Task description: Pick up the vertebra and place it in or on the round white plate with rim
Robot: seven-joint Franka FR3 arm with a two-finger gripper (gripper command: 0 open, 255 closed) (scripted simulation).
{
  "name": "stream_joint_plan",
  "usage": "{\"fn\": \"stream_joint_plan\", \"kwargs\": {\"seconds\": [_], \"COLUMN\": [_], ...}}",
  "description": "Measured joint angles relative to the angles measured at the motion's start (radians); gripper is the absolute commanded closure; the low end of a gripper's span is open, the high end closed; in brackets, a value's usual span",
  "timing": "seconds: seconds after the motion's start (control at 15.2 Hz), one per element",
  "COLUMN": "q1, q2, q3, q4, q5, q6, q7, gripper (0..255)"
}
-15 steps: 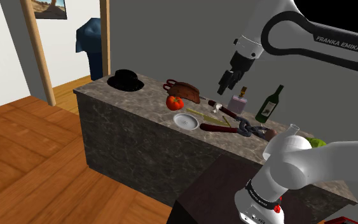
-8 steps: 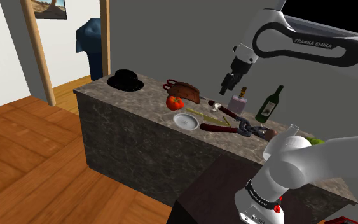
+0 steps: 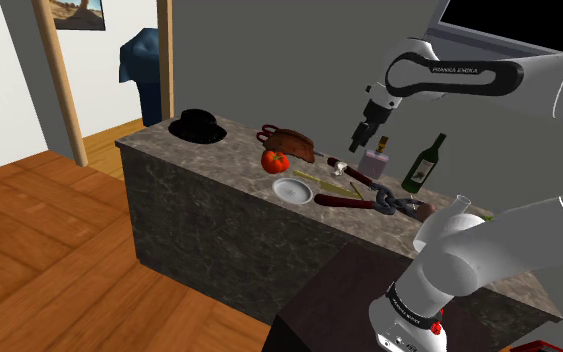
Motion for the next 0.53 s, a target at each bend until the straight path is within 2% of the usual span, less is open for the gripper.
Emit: {"fn": "stream_joint_plan", "kwargs": {"seconds": [0.26,0.53], "q1": [0.005,0.016], "q2": [0.119,0.272], "q3": [-0.095,-0.197], "q4": [0.052,0.135], "q5": [0.018,0.073], "q6": [0.048,0.089], "q7": [-0.117,-0.257], "gripper": [0,0]}}
